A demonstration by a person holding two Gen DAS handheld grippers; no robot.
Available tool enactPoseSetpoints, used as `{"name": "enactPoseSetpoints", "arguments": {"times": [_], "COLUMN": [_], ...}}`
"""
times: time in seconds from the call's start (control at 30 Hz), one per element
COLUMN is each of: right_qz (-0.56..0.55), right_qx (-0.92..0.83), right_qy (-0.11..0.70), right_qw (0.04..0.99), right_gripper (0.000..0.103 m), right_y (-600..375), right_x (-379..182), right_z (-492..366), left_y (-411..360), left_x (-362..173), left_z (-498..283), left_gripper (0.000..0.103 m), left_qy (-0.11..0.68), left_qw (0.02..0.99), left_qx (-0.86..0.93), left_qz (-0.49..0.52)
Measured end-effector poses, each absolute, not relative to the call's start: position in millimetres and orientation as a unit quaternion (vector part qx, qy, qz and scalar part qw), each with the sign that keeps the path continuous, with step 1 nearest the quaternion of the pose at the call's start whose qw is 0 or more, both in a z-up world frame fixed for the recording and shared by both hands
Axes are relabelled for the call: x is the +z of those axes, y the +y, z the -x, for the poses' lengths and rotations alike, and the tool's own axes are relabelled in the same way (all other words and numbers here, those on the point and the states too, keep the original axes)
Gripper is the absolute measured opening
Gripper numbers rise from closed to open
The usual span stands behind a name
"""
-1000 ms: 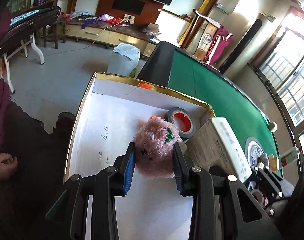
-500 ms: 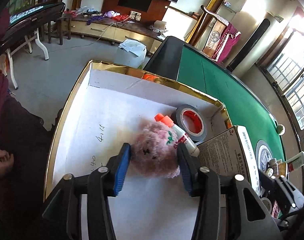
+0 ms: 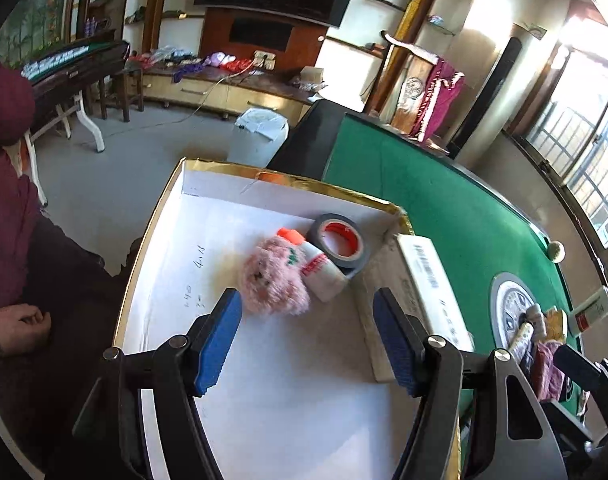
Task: Organize objects
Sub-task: 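Carry the plush and the white box into the white tray and release, then grasp the small barcode box with the left gripper while the right gripper grasps the black plastic holder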
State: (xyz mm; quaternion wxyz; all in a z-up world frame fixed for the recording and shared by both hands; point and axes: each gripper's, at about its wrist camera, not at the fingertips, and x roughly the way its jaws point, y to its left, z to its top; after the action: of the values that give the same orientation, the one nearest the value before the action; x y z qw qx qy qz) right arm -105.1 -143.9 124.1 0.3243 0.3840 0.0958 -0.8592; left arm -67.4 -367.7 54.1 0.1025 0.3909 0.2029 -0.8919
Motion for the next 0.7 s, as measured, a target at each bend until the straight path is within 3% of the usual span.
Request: {"name": "enactPoseSetpoints", "arguments": {"times": [0.23,0.4,0.7], "right_qz": [-0.400,-0.316,-0.365], "right_qx": [-0.813,-0.864,-0.884], "right_qy": [0.024,0.031,-0.024], "right_qw": [0.421,0.391,0.290], "right_gripper": [0.075,0.083,0.085], "right_y": [-80,1,127], "right_x": [172,200,120], "right_z": [52,30,79], "left_y": [-310,-240,-80], "left_x": [83,97,51], "left_z": [33,16,-17], "left_gripper": [0.062,0.062,0.064], "left_qy": [0.188,0.154,0.070], "left_qw": [0.060,-0.008,-0.173], "left_qx": [-0.915,-0.924,-0.875], "left_qz": [-0.351,-0.351,-0.446]}}
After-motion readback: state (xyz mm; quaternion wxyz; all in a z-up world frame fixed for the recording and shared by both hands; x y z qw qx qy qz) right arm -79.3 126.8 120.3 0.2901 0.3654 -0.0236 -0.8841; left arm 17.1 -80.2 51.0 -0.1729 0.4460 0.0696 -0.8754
